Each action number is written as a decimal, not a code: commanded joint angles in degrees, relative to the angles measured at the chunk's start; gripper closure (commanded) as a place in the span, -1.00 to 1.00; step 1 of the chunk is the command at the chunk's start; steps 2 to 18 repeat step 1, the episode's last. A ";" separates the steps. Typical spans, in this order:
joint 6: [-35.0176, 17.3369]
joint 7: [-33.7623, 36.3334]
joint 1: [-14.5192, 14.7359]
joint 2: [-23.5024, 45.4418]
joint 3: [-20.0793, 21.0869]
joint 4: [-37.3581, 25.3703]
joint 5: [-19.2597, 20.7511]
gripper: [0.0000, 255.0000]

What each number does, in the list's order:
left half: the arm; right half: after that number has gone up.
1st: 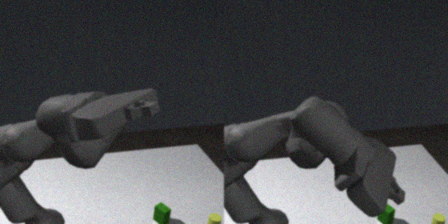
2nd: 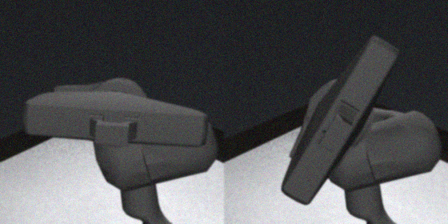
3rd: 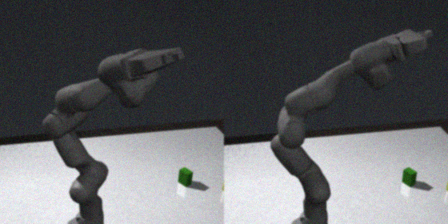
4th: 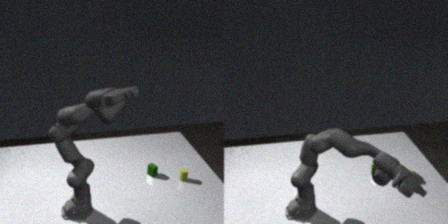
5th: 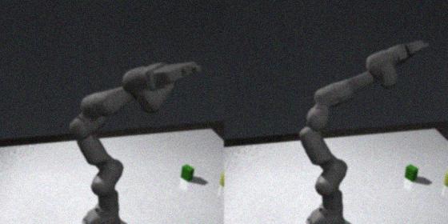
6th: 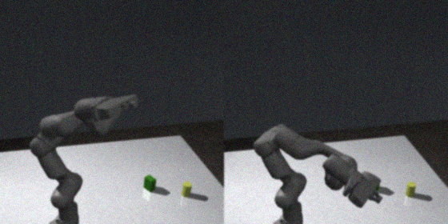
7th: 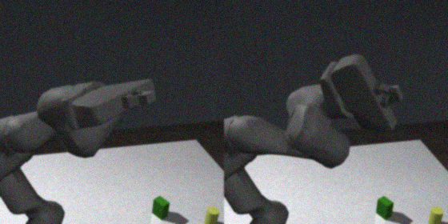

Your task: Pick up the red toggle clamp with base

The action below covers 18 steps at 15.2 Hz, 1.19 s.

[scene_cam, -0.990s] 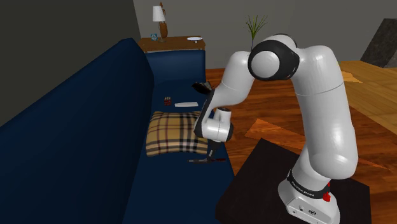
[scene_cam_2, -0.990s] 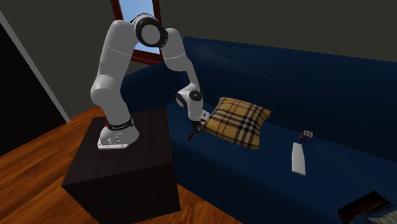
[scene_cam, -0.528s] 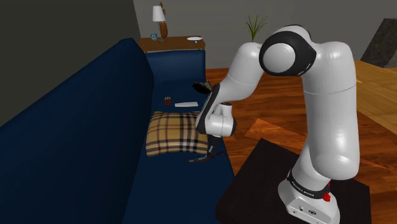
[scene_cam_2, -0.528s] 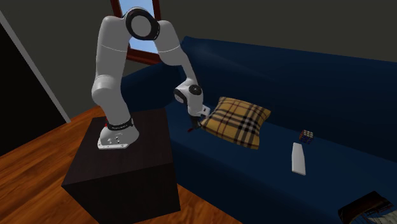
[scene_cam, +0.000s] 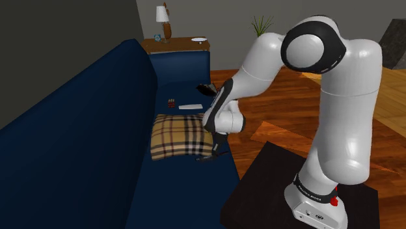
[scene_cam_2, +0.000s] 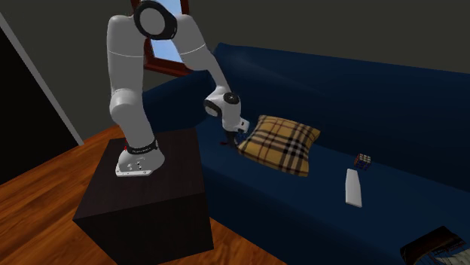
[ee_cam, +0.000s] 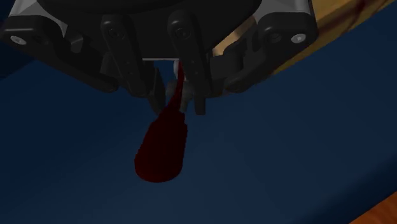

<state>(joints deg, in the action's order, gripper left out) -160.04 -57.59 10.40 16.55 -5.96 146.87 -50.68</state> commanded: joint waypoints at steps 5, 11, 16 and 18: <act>0.23 0.72 0.27 -0.64 -0.31 0.34 0.70 1.00; 0.23 0.72 0.27 -0.64 -0.31 0.34 0.70 1.00; 0.23 0.72 0.27 -0.64 -0.31 0.34 0.70 1.00; 0.23 0.72 0.27 -0.64 -0.31 0.34 0.70 1.00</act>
